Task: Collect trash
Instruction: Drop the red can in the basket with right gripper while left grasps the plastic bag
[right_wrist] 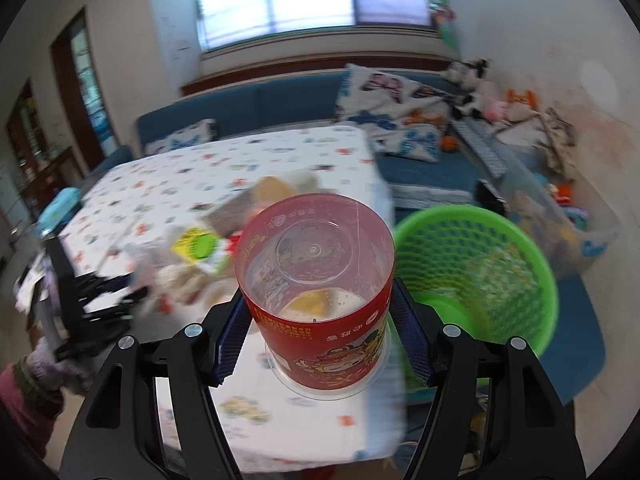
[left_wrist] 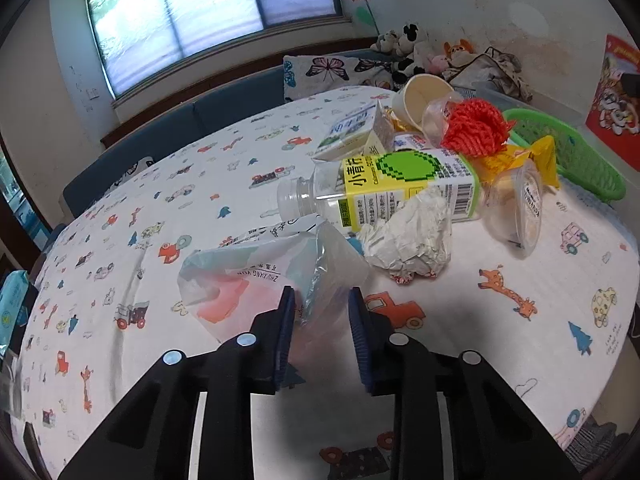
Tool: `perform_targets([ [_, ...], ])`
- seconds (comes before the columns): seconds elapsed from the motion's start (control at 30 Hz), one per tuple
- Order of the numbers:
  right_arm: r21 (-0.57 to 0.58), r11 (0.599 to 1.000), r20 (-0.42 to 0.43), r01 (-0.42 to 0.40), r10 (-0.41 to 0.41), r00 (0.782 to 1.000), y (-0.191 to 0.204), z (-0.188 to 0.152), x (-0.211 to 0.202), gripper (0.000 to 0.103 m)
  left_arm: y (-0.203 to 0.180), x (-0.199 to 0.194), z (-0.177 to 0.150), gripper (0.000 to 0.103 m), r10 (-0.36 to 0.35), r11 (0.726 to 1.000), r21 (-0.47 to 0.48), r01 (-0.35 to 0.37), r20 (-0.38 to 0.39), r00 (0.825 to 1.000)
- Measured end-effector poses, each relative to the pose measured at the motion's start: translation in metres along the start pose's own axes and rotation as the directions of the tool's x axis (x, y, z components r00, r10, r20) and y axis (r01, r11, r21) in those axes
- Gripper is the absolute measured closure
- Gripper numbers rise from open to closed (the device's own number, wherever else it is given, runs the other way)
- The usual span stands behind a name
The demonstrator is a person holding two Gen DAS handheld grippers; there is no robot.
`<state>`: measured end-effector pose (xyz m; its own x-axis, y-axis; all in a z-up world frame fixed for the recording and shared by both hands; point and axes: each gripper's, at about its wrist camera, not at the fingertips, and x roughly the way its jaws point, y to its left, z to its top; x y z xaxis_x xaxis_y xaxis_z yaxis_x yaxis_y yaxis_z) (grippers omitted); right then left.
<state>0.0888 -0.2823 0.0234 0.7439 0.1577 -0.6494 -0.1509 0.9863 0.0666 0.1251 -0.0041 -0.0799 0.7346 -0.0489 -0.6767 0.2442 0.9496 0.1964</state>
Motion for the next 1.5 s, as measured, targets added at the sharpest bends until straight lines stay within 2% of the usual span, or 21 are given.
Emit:
perform_targets([
  [0.13, 0.039, 0.998, -0.007, 0.051, -0.051, 0.999, -0.029, 0.001, 0.008, 0.036, 0.008, -0.013, 0.001, 0.089, -0.01, 0.999, -0.03, 0.011, 0.029, 1.0],
  [0.4, 0.143, 0.982, -0.027, 0.121, -0.118, 0.993, -0.086, 0.0, 0.024, 0.036, 0.018, -0.05, 0.018, 0.092, -0.067, 0.992, -0.101, 0.076, 0.087, 0.994],
  [0.57, 0.191, 0.968, -0.056, 0.161, -0.153, 0.987, -0.117, -0.005, 0.037, 0.036, 0.004, -0.076, 0.038, 0.093, -0.121, 0.988, -0.081, 0.133, 0.145, 0.982],
  [0.77, 0.214, 0.959, -0.102, 0.185, -0.167, 0.981, -0.144, -0.01, 0.058, 0.036, -0.025, -0.092, 0.072, 0.093, -0.218, 0.972, -0.047, 0.23, 0.183, 0.959],
  [1.0, 0.227, 0.956, -0.152, 0.184, -0.152, 0.977, -0.164, -0.021, 0.089, 0.036, -0.079, -0.085, 0.117, 0.093, -0.311, 0.95, 0.023, 0.312, 0.184, 0.933],
  [1.17, 0.235, 0.954, -0.199, 0.187, -0.141, 0.97, -0.174, -0.032, 0.113, 0.036, -0.122, -0.067, 0.151, 0.093, -0.373, 0.928, 0.057, 0.368, 0.171, 0.912],
  [1.3, 0.243, 0.954, -0.23, 0.178, -0.121, 0.966, -0.182, -0.04, 0.129, 0.035, -0.146, -0.049, 0.17, 0.093, -0.398, 0.917, 0.071, 0.392, 0.149, 0.905],
  [1.37, 0.249, 0.953, -0.238, 0.172, -0.112, 0.965, -0.185, -0.042, 0.134, 0.035, -0.158, -0.039, 0.18, 0.093, -0.423, 0.906, 0.07, 0.418, 0.133, 0.896],
  [1.5, 0.25, 0.955, -0.237, 0.159, -0.099, 0.966, -0.188, -0.045, 0.136, 0.033, -0.179, -0.025, 0.194, 0.093, -0.435, 0.9, 0.09, 0.426, 0.118, 0.893],
])
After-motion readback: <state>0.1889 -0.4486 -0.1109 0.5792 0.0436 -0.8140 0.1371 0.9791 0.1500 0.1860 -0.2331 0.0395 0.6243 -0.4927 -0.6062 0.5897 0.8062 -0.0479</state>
